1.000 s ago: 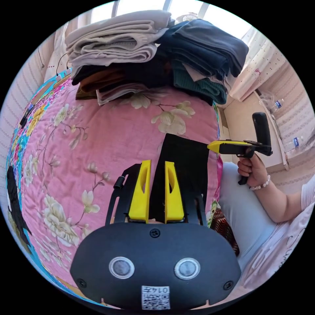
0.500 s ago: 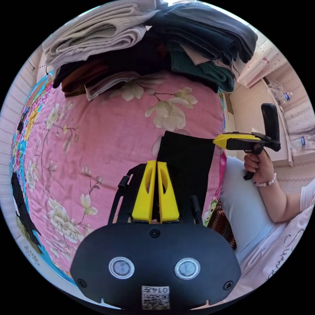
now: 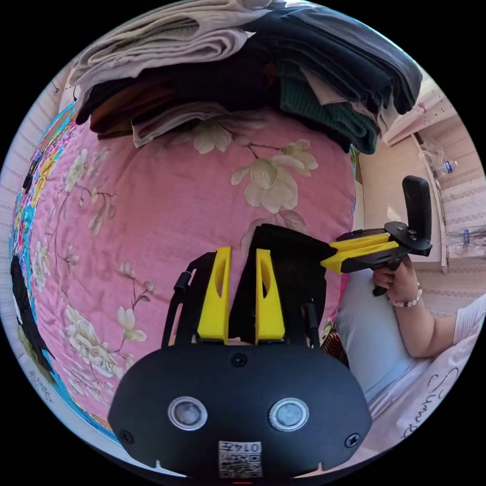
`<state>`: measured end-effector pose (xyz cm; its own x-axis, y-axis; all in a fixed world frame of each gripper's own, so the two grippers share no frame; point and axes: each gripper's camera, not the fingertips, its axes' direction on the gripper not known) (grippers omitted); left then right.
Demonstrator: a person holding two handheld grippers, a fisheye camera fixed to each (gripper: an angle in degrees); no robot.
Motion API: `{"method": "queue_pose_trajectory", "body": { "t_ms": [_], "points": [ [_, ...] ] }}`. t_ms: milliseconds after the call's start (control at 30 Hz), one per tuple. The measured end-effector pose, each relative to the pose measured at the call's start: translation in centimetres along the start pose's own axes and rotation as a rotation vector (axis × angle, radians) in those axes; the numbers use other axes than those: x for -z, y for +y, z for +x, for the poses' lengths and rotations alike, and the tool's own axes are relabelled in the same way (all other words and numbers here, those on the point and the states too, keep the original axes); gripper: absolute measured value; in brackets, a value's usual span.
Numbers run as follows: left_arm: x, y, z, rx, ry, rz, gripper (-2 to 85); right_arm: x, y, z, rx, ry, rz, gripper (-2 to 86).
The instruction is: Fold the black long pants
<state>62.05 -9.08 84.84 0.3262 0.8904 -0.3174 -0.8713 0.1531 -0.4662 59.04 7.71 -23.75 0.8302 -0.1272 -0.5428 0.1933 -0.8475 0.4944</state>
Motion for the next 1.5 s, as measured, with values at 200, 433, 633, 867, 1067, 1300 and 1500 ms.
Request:
{"method": "queue_pose_trajectory", "body": {
  "t_ms": [200, 433, 633, 867, 1067, 1300, 1500],
  "points": [
    [4.5, -0.5, 1.4, -0.066, 0.068, 0.201, -0.8, 3.1, 1.4, -0.5, 0.027, -0.017, 0.244, 2.2],
    [0.6, -0.7, 2.6, -0.124, 0.004, 0.079, -1.0, 2.5, 1.8, -0.4, -0.133, 0.046, 0.276, 1.9],
    [10.5, 9.3, -0.3, -0.010, -0.051, 0.256, -0.7, 2.2, 2.9, -3.2, -0.175, 0.109, 0.376, 1.5],
    [14.6, 35.0, 1.7, 0.199, -0.292, 0.100, 0.7, -2.6, 2.1, -15.1, 0.304, 0.100, 0.261, 1.6],
    [12.1, 51.1, 2.8, 0.505, -0.276, 0.026, 5.5, -17.8, 5.2, -32.1, 0.893, -0.042, -0.285, 4.7],
    [9.5, 56.1, 0.4, 0.478, -0.227, 0.024, 1.6, -30.3, 11.6, -41.6, 1.085, 0.053, -0.597, 6.7],
    [13.9, 60.0, -0.6, 0.452, -0.240, 0.094, -0.9, -34.1, 12.9, -46.1, 1.076, 0.138, -0.632, 0.5]
  ]
}}
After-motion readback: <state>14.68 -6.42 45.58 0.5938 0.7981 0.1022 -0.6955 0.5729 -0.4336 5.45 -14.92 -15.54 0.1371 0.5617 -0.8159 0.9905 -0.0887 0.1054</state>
